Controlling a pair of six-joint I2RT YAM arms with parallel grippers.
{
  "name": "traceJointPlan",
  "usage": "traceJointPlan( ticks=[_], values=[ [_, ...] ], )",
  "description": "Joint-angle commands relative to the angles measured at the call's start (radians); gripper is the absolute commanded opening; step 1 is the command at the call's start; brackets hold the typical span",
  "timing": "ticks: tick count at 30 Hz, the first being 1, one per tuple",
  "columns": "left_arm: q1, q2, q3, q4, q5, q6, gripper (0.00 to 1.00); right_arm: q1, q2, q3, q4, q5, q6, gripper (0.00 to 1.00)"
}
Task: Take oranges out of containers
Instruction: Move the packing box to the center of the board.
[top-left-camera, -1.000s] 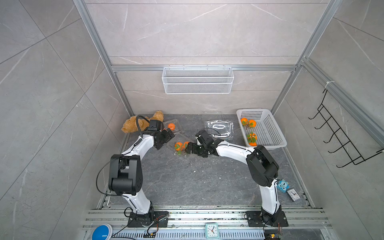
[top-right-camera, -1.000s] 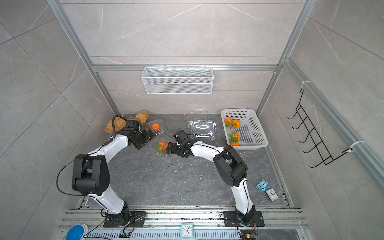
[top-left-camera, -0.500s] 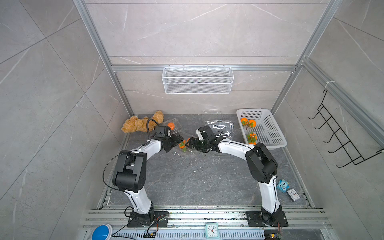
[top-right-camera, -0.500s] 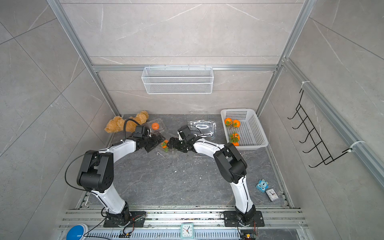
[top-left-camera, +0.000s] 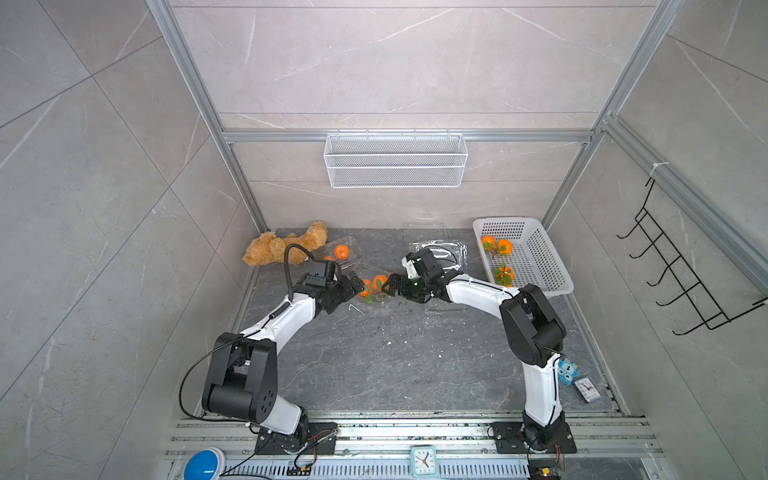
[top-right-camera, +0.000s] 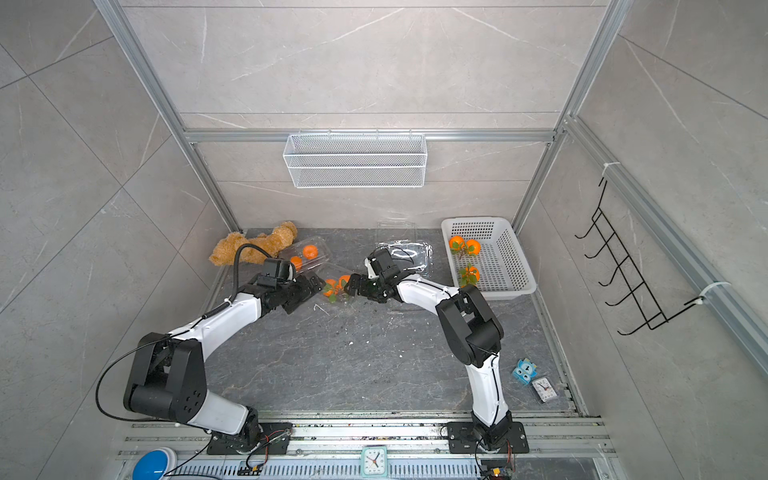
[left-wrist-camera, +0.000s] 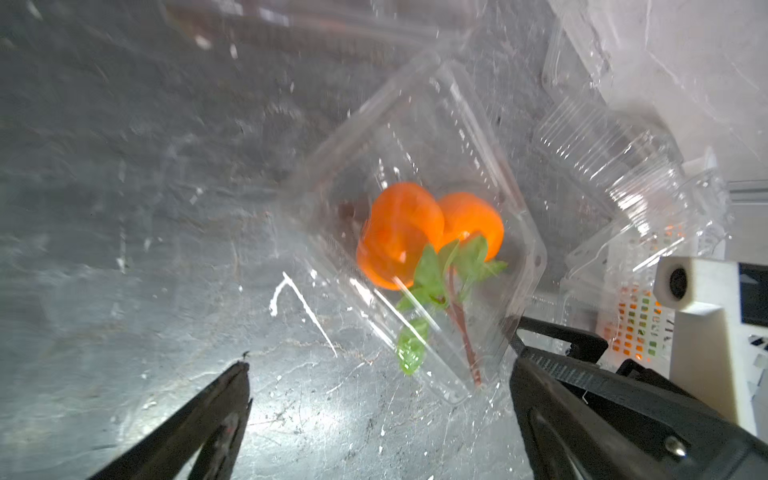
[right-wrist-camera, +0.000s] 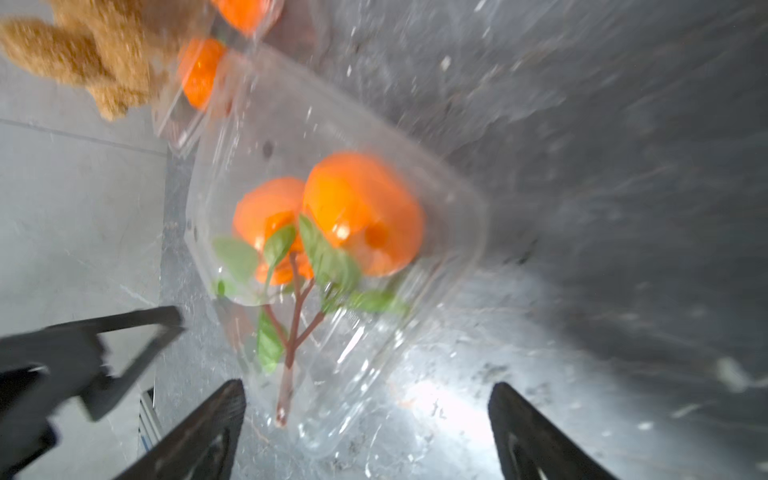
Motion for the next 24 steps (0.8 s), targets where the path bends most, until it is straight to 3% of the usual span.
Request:
traceJointPlan(
  ticks=[1, 5, 11, 19, 24],
  values=[
    [0.024, 0.068, 0.144, -0.089, -0.093, 0.102, 1.0, 0.003, -0.004, 0.035, -0.002, -0.022, -0.002, 0.95],
    [0.024, 0.209, 0.278, -0.065, -0.096, 0.16, 1.0, 0.003, 0.048, 0.097, -0.006, -0.041, 0.022, 0.93],
    [0.022, 0.322, 0.354, -0.017, -0.035, 0.205, 0.99, 0.003, 0.09, 0.163, -0.049, -0.034, -0.013, 0.86],
    [-0.006, 0.342, 0.318, 0.015, -0.004, 0.199, 0.99, 0.003, 0.14, 0.228, -0.095, -0.032, -0.056, 0.79],
    [-0.03, 0.282, 0.239, 0.069, 0.025, 0.161, 1.0, 0.01, 0.13, 0.206, -0.078, -0.053, -0.062, 0.71]
  ],
)
